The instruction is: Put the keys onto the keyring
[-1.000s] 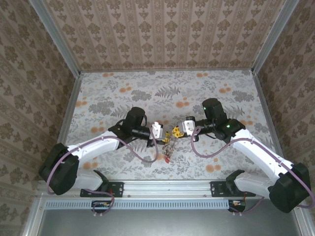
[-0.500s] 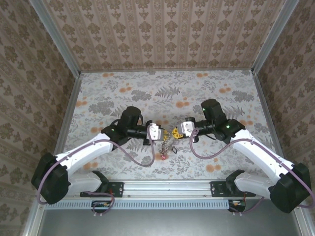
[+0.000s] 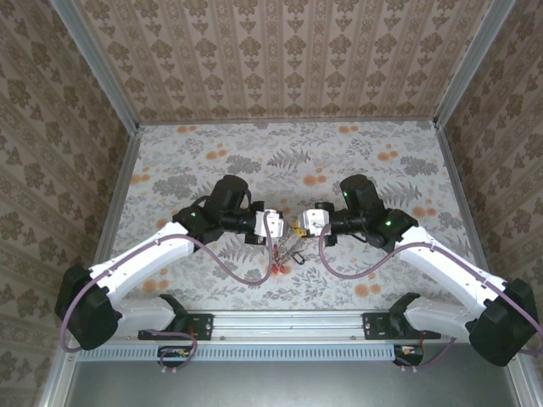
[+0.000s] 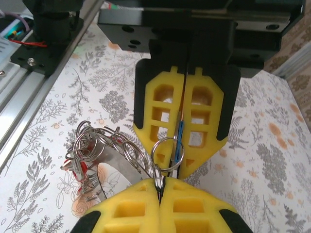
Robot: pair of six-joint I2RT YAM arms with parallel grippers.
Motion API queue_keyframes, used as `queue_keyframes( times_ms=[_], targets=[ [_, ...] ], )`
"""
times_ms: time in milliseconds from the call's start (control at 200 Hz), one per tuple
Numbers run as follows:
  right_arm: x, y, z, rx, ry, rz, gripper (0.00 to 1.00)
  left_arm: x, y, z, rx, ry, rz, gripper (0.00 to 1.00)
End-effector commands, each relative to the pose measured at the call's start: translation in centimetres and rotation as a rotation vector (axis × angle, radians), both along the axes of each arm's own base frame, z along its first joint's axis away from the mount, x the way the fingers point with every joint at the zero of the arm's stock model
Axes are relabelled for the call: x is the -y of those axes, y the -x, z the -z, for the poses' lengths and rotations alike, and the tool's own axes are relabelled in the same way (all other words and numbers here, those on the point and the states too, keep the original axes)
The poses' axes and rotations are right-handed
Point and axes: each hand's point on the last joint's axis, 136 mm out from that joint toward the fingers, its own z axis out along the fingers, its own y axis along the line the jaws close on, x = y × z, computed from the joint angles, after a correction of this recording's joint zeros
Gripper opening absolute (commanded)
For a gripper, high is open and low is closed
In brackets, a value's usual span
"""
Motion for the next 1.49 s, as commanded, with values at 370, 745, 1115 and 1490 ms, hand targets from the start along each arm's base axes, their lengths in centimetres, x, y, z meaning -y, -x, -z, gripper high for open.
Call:
queue_keyframes(
  times_ms=[370,745,1115,1490],
  targets=[
    [-0.5,-2.8,-0.5,-0.086,-0.080,0.202,0.06,-0.2,-0.4,-0.9,0.095,-0.080,-0.013,0.00],
    [0.3,-0.7,-0.9,-0.073,-0.102,0.129,0.24,-3.2,-2.9,-2.1,0.245,-0.162,-0.081,0.00],
    [-0.9,-0.5,-2.6,-0.048,-0.217,0.066,0.36,-3.5,-2.3,-4.1,0.242,-0.121,-0.046,0.00],
    [-2.2,-0.3,-2.5,0.031,-0.169,-0.049,0.28,-2.4,-1.9,-5.2,0.207,-0.040,-0.022,0.00]
  ],
)
